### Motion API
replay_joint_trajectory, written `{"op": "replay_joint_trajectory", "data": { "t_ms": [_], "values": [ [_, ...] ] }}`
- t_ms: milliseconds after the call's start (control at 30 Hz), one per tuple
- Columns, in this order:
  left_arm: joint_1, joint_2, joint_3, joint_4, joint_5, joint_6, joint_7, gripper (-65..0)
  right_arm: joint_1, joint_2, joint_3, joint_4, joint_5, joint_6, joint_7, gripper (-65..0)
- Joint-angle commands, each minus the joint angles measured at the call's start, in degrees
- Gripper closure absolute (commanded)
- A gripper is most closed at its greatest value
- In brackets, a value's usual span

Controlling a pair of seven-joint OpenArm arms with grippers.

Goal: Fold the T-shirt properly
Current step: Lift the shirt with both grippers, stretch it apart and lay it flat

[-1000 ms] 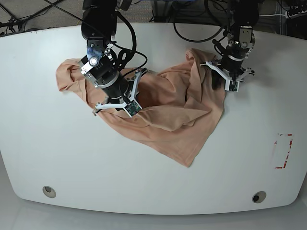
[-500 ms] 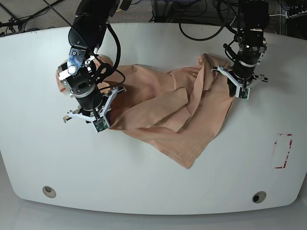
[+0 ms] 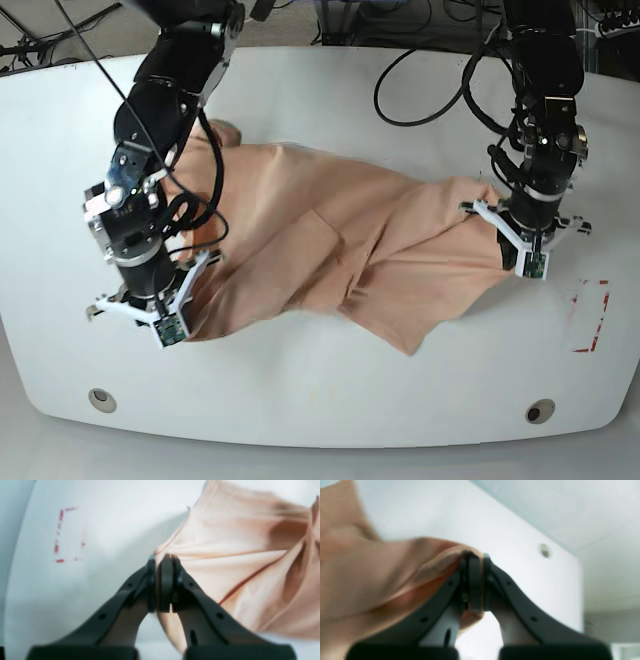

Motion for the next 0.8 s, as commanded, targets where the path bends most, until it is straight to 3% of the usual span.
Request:
{"op": "replay_joint_trajectory", "data": {
  "t_ms": [0,433,633,767],
  "values": [
    [-4.74,-2.25,-0.26,1.36,0.17,0.24,0.90,-0.4,5.87,1.99,0.19,0.71,0.21,-0.58,-0.40,0.0],
    [-27.42,-3.39,-0.26,0.75,0.26,0.24,11.71,-0.7,22.75,8.32,0.01,-4.56,0.21,-0.58,-3.65,0.0],
    [-35.50,-3.39,-0.26,0.83,0.26,0.24,15.93,-9.2,30.84,11.66,-2.89,-6.59,0.12,-0.58,-5.58,0.0],
    [-40.96,-4.54,-1.05,0.83,0.08,-0.38,19.80,-8.8,36.02,14.12,-6.14,-6.85,0.21,-0.58,-6.99,0.0]
  ]
}}
